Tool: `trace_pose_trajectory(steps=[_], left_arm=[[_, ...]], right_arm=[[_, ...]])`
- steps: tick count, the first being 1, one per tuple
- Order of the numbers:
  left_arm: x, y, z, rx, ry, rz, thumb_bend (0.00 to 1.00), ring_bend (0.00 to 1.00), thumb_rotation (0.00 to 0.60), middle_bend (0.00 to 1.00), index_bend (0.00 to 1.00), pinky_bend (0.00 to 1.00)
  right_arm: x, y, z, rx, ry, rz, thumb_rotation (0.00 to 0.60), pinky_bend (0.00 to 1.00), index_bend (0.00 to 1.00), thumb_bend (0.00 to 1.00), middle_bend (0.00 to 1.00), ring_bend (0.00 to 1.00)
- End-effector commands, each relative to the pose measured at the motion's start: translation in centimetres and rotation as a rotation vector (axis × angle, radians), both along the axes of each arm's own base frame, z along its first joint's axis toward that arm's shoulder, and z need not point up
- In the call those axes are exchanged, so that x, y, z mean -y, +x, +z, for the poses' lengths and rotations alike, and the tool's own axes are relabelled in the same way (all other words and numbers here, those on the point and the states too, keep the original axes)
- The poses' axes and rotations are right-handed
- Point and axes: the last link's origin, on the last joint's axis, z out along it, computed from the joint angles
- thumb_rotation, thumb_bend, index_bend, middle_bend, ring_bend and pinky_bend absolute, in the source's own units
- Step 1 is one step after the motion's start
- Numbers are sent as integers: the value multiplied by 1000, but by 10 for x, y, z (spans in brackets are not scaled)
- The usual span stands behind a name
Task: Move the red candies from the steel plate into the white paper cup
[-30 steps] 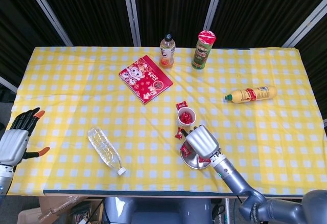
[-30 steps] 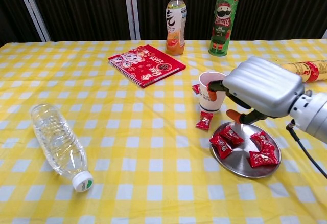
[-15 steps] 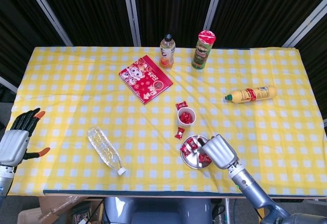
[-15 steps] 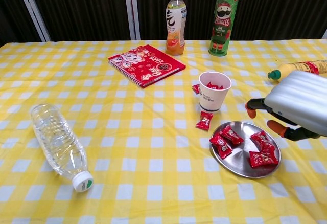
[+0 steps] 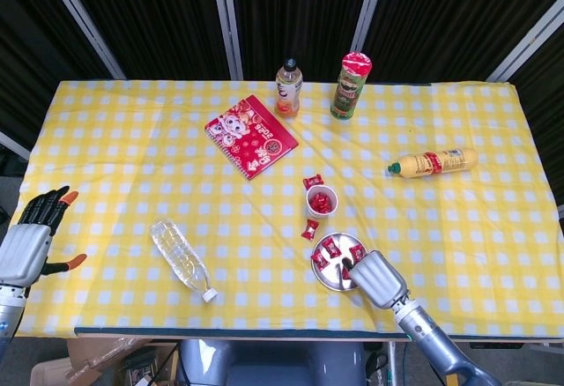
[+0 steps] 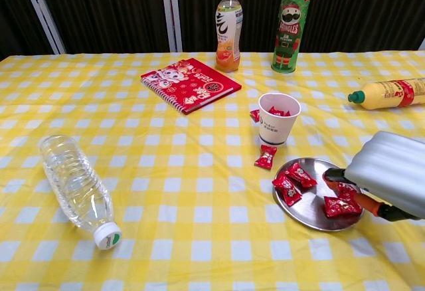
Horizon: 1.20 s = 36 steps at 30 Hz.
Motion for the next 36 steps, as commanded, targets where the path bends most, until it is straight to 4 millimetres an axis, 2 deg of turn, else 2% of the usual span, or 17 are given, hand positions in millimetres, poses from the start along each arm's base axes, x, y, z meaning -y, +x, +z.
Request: trace_pose_trajectory(steps=[1, 10, 22, 36], left_arm=[[0, 0, 0, 1, 0, 2, 74, 0, 600, 0, 0, 0], [-1, 0, 0, 5, -1, 3, 74, 0, 600, 0, 0, 0], [-1, 0, 3, 15, 10, 3, 74, 0, 600, 0, 0, 0], [-1, 0, 3, 15, 14, 4, 74, 0, 600, 0, 0, 0]], right_arm=[[-1, -2, -3, -10, 5, -8, 600, 878, 378, 600, 805, 780], [-1, -13, -5, -64, 1, -35, 600, 878, 378, 601, 805, 780], [-2, -36, 11, -147, -43, -88, 600, 878, 378, 601, 805, 780], [6, -52, 26, -194, -110, -130, 600, 878, 378, 601, 805, 780]])
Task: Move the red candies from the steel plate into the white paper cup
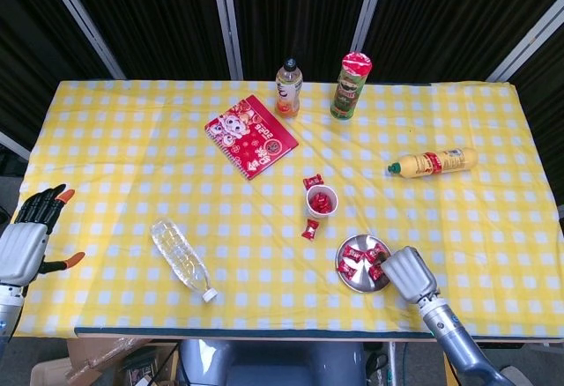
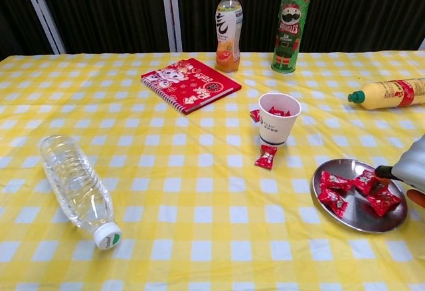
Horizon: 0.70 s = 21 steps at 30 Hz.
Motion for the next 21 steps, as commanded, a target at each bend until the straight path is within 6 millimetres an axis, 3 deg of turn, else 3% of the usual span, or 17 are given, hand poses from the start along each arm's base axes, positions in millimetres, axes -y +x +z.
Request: trace_pose_trajectory(steps=[1, 5, 11, 17, 21], left_arm=[[0, 0, 0, 0, 0, 0, 74, 0, 600, 0, 0, 0], [0, 0, 0, 1, 0, -1, 74, 0, 600, 0, 0, 0], [0, 1, 0, 4, 2, 0, 74, 0, 600, 0, 0, 0], [0, 1, 1, 11, 7, -1, 74, 0, 600, 0, 0, 0], [0, 1, 1, 17, 10, -2, 74, 0, 600, 0, 0, 0]], right_arm=[[0, -3, 2, -11, -11, -4, 600, 878, 378, 601, 805, 780], [-1, 3, 4, 20, -16, 3, 600, 878, 378, 601, 805, 780], [-6, 32, 8, 134, -9, 72, 600, 878, 378, 598, 805, 780], [3, 56, 8, 253, -15, 180, 600, 878, 378, 399, 806, 782], [15, 69, 5, 311, -13, 277, 600, 878, 378, 353, 806, 783]])
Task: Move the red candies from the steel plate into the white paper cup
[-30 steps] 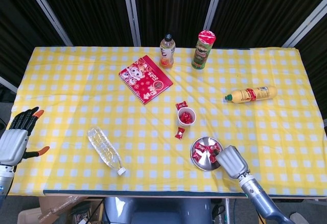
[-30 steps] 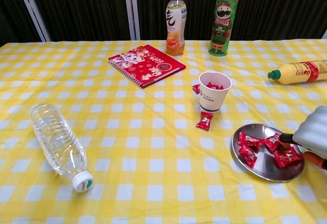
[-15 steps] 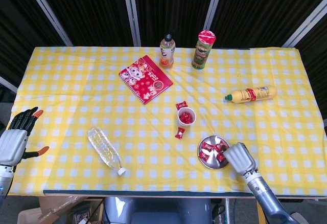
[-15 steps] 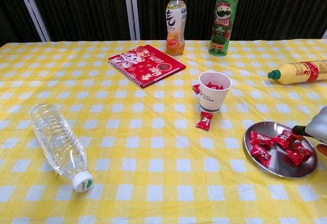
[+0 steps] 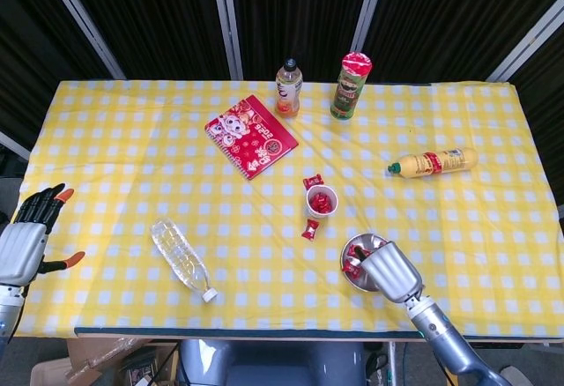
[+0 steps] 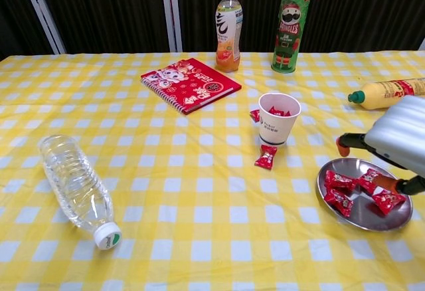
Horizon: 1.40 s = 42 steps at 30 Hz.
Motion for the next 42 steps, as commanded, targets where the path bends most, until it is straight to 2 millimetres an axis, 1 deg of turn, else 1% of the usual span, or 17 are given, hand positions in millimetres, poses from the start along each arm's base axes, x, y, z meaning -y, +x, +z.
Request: trace_pose_trajectory(steps=[1, 4, 6, 16, 28, 34, 42], left_arm=[[0, 0, 0, 4, 3, -1, 74, 0, 600, 0, 0, 0], [0, 1, 0, 12, 8, -4, 74, 0, 600, 0, 0, 0], [0, 0, 1, 21, 11, -1, 74, 0, 600, 0, 0, 0], [-1, -1, 3, 45, 15, -5, 74, 0, 600, 0, 0, 0], [0, -1, 5, 69, 17, -12, 74, 0, 600, 0, 0, 0], [0, -2, 6, 73, 21, -15, 74, 0, 600, 0, 0, 0], [0, -2, 6, 73, 18, -14, 74, 0, 600, 0, 0, 0]], right_arm=[[15, 16, -4, 64, -11, 108, 600, 878, 378, 351, 806, 783], [26, 25, -9, 86, 0, 166, 600, 878, 379, 345, 806, 783], [38, 35, -23, 81, 39, 219, 600, 878, 379, 336, 806, 783], [57, 42, -50, 67, 64, 251, 600, 878, 378, 327, 806, 783], [77, 56, -73, 59, 71, 276, 600, 878, 378, 327, 806, 783], [83, 56, -81, 52, 73, 266, 600, 878, 378, 327, 806, 784], [87, 50, -90, 23, 81, 248, 600, 878, 379, 326, 806, 783]])
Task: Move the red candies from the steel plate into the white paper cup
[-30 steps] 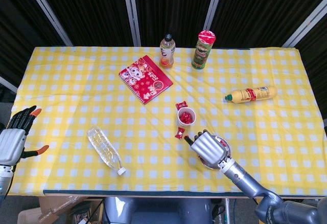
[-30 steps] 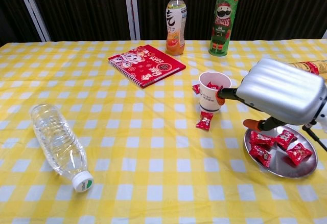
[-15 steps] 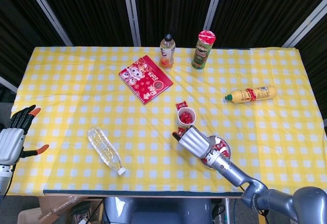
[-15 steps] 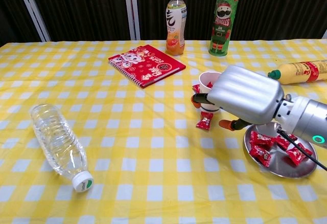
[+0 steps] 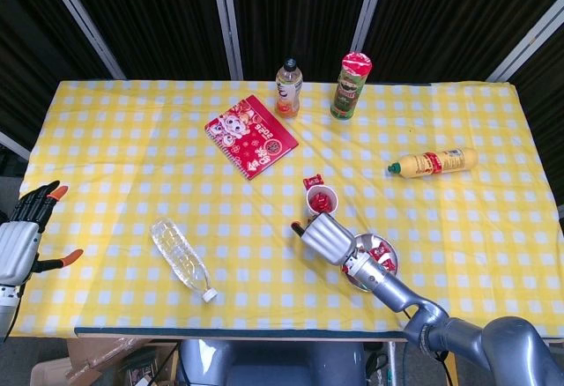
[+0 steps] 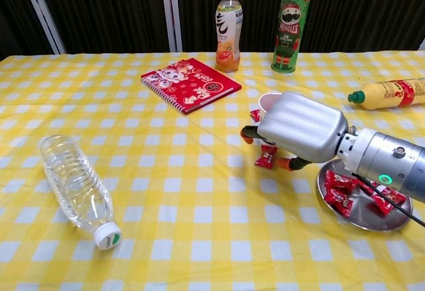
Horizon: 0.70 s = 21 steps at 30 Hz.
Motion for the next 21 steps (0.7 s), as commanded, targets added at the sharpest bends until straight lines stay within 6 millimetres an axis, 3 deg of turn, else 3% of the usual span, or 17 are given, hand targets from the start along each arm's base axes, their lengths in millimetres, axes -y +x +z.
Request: trace_pose_trajectory(steps=[1, 21], left_arm=[[0, 1, 0, 1, -2, 0, 74, 0, 600, 0, 0, 0], [0, 0, -1, -8, -9, 5, 74, 0, 600, 0, 0, 0]], right_arm=[[1, -2, -3, -7, 5, -7, 600, 878, 381, 326, 806, 784], [4, -13, -12, -31, 5, -24, 600, 878, 424, 327, 807, 783]])
